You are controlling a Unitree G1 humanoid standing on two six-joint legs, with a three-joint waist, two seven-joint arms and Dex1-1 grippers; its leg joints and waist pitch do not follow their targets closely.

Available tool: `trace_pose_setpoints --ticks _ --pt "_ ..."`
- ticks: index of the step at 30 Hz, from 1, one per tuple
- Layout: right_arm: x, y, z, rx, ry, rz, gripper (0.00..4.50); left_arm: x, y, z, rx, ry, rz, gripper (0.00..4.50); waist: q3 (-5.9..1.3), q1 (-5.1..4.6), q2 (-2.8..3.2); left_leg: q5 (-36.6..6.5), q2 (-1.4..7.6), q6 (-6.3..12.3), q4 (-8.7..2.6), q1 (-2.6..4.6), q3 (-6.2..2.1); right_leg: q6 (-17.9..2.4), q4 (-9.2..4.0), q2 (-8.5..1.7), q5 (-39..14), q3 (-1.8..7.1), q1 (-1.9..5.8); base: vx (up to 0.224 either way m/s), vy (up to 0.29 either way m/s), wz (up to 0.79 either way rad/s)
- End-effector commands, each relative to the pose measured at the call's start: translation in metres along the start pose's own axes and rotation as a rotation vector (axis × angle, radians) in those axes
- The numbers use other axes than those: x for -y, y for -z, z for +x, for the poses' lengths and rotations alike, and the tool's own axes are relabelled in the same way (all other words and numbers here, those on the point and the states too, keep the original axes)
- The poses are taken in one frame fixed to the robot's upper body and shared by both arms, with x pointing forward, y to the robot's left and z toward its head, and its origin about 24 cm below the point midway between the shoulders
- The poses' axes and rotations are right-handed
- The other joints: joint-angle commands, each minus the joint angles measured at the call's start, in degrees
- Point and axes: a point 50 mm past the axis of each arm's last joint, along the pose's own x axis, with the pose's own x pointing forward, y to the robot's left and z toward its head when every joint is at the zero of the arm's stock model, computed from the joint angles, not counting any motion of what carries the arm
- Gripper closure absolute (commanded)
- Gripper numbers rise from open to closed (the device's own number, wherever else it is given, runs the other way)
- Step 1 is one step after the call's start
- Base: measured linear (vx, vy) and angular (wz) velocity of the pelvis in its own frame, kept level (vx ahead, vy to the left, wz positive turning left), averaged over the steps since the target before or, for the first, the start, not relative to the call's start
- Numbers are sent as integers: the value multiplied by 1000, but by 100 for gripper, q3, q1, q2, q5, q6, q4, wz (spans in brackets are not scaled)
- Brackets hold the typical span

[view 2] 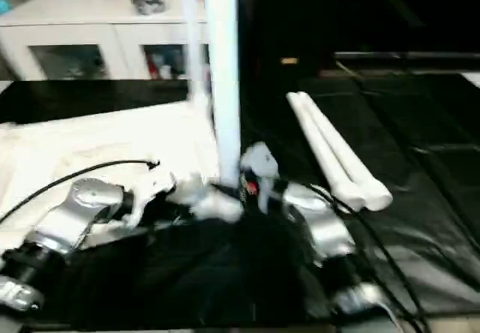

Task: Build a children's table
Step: Rotate leg to tighten

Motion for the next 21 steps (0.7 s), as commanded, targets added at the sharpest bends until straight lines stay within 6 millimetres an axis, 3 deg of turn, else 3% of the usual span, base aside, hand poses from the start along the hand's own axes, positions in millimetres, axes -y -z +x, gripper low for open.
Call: trace_pose_setpoints --ticks 1,2,4,6,8,9,18,19,21 --pt "-4 36 3 -181 96 85 256 -2 -26 1 109 -151 -12 450 -189 -53 -70 -2665 194 -163 -532 8 -178 -650 -609 -395 -3449 170 96 0 0 0" --pt "-3 37 7 -192 138 106 256 4 -29 7 121 -169 -23 450 -194 -67 -65 -2612 201 -161 -545 -24 -189 -670 -590 -403 -3350 164 126 0 0 0" --pt "-5 39 13 -206 171 139 256 13 -34 13 143 -181 -44 450 -191 -99 -46 -2691 195 -152 -540 -8 -179 -678 -602 -392 -3275 170 95 0 0 0" --pt "-7 39 17 -209 182 143 256 18 -37 17 156 -182 -57 450 -207 -120 -91 -2508 174 -26 -520 -9 -130 -808 -607 -380 -2872 216 87 0 0 0" --pt "-11 38 23 -214 180 162 256 25 -40 21 149 -174 -41 450 -204 -126 -99 -2412 175 15 -526 -33 -123 -848 -592 -379 -2774 221 101 0 0 0" --pt "-12 38 24 -216 178 157 256 24 -39 21 143 -173 -35 450 -206 -125 -93 -2270 178 45 -530 -57 -115 -878 -580 -379 -2669 222 116 0 0 0" --pt "-14 40 27 -224 165 209 256 18 -36 16 93 -218 -30 450 -247 -101 -76 -1755 187 125 -508 -36 -49 -1189 -508 -353 -1742 250 166 0 0 0" --pt "-14 40 27 -220 160 218 200 18 -36 16 90 -221 -31 450 -248 -98 -72 -1748 190 128 -510 -34 -51 -1205 -501 -354 -1716 249 171 0 0 0" --pt "-13 39 27 -205 156 219 186 16 -36 15 85 -228 -31 450 -240 -106 -59 -1776 189 127 -512 -34 -50 -1226 -507 -349 -1758 243 169 0 0 0"
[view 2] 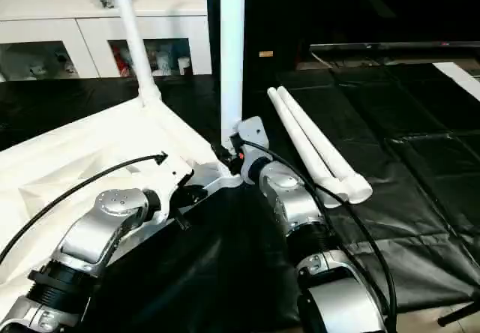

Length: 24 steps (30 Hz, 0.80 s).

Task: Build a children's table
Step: Rotate leg to tighten

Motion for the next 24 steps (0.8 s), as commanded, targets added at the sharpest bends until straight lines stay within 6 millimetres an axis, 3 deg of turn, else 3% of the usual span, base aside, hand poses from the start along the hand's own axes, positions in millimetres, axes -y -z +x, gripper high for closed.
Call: trace_pose_setpoints --ticks 1,2,5,6,9,11,16,17,19,20,21,23,24 --pt "-14 50 -6 -199 -39 89 181 2 -18 1 55 5 43 450 -242 50 33 -1791 197 112 -439 -30 -63 -1164 -457 -367 -1832 250 162 0 0 0" --pt "-13 50 -7 -197 -37 58 181 0 -18 1 52 4 48 450 -235 56 59 -1816 193 92 -443 -33 -66 -1171 -451 -360 -1832 247 166 0 0 0" --pt "-12 47 -10 -167 -87 89 144 -5 -16 -1 44 7 66 450 -236 54 37 -1900 194 94 -448 -27 -69 -1089 -465 -351 -1910 246 170 0 0 0" --pt "-12 46 -12 -154 -103 94 144 -7 -16 -2 42 11 73 450 -237 66 71 -1893 193 98 -447 -20 -71 -1083 -464 -350 -1882 247 167 0 0 0" --pt "-9 46 -16 -141 -115 114 102 -10 -16 -3 42 23 88 450 -253 77 54 -1709 190 138 -444 -34 -63 -1127 -447 -345 -1602 250 194 0 0 0" --pt "-7 45 -20 -130 -126 115 98 -12 -15 -3 39 32 105 450 -242 79 63 -1732 185 152 -444 -33 -54 -1165 -464 -346 -1651 243 191 0 0 0" --pt "8 36 -46 -70 -212 64 52 -20 -6 -5 2 122 183 450 -240 159 63 -1745 184 171 -443 -19 -58 -1013 -494 -341 -1848 248 198 0 0 0" --pt "8 36 -46 -70 -214 63 42 -20 -6 -5 1 124 184 450 -237 163 99 -1727 190 169 -451 -17 -57 -1023 -487 -335 -1784 253 199 0 0 0" --pt "14 32 -56 -61 -249 42 18 -22 -4 -8 -8 169 213 450 -268 183 89 -1615 196 164 -436 -13 -61 -1098 -457 -342 -1585 253 213 0 0 0" --pt "17 29 -62 -54 -276 17 12 -22 -2 -10 -16 200 226 450 -317 204 114 -1214 189 221 -388 -43 -60 -1269 -367 -344 -847 256 252 0 0 0" --pt "21 25 -70 -49 -314 -21 7 -24 0 -12 -26 240 250 450 -339 211 93 -930 187 326 -356 -54 -59 -1373 -310 -318 -345 236 269 0 0 0" --pt "25 21 -78 -51 -359 -53 3 -24 4 -15 -42 283 273 450 -354 232 124 -671 185 453 -314 -57 -44 -1492 -264 -320 117 238 262 0 0 0" --pt "26 19 -81 -53 -377 -62 3 -25 5 -16 -48 299 282 450 -370 263 120 -400 180 627 -280 -72 -34 -1631 -218 -314 558 225 273 0 0 0"
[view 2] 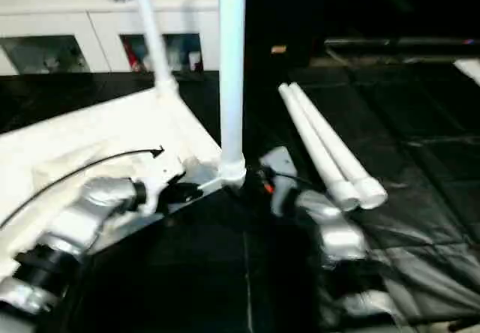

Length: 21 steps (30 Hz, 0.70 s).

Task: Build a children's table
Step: Rotate leg to tighten

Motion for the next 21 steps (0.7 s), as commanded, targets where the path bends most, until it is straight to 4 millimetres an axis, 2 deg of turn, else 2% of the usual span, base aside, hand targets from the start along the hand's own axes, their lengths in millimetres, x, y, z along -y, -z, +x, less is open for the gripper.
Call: trace_pose_setpoints --ticks 1,3,5,6,10,13,14,21 --pt "-4 -7 -4 8 -82 -27 3 6 4 2 -48 99 63 450 -404 28 41 -371 176 635 -259 10 -27 -1652 -206 -317 644 228 371 0 0 0" --pt "-4 -10 -12 -14 -123 -51 3 7 7 -1 -63 151 89 450 -393 64 15 -417 185 720 -255 4 -17 -1684 -209 -323 594 215 371 0 0 0" --pt "-3 -14 -19 -37 -168 -69 3 9 10 -5 -77 215 106 450 -378 108 6 -561 202 706 -264 17 -14 -1657 -225 -329 274 214 367 0 0 0" --pt "-3 -17 -21 -48 -191 -79 3 10 11 -6 -80 239 112 450 -360 144 8 -724 218 623 -274 30 -3 -1620 -244 -342 -72 227 354 0 0 0" --pt "-5 -23 -22 -82 -258 -135 3 14 12 -8 -81 312 137 450 -332 191 3 -1067 227 402 -297 48 -7 -1485 -299 -364 -763 245 324 0 0 0" --pt "-9 -25 -19 -93 -293 -157 3 17 11 -8 -82 353 154 450 -324 221 -12 -1134 230 296 -307 61 -2 -1410 -309 -359 -982 259 305 0 0 0" --pt "-11 -26 -16 -94 -313 -157 3 19 11 -8 -85 369 160 450 -331 243 -4 -1125 237 270 -309 72 -7 -1408 -299 -363 -989 263 299 0 0 0" --pt "-19 -22 -5 -129 -364 -141 3 26 11 -7 -99 432 191 450 -348 239 12 -1035 229 227 -297 44 -19 -1436 -256 -350 -707 254 308 0 0 0"
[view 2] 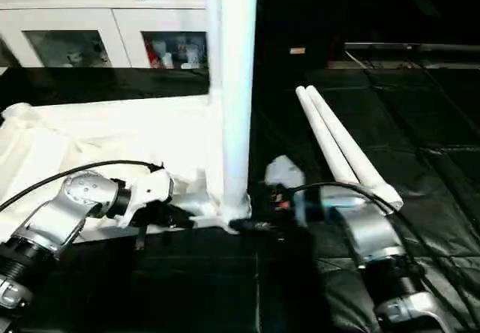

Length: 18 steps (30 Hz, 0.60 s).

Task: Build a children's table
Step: Rotate leg to tighten

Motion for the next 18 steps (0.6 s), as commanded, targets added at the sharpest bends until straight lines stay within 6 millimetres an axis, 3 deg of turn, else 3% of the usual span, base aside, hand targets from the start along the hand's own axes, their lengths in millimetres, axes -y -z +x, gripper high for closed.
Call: trace_pose_setpoints --ticks 1,7,18 --pt "1 -3 5 -19 -13 -11 20 11 3 9 -48 99 36 450 -354 -18 14 -1005 216 255 -384 60 -23 -1451 -331 -341 -646 250 299 0 0 0" --pt "3 -2 8 -29 -14 -5 48 11 1 9 -52 105 46 450 -368 -14 22 -927 207 253 -373 46 -31 -1471 -303 -344 -483 244 323 0 0 0" --pt "1 1 8 -27 -41 15 145 10 4 7 -61 109 40 450 -374 -13 43 -954 202 254 -359 43 -31 -1516 -295 -337 -392 236 334 0 0 0"
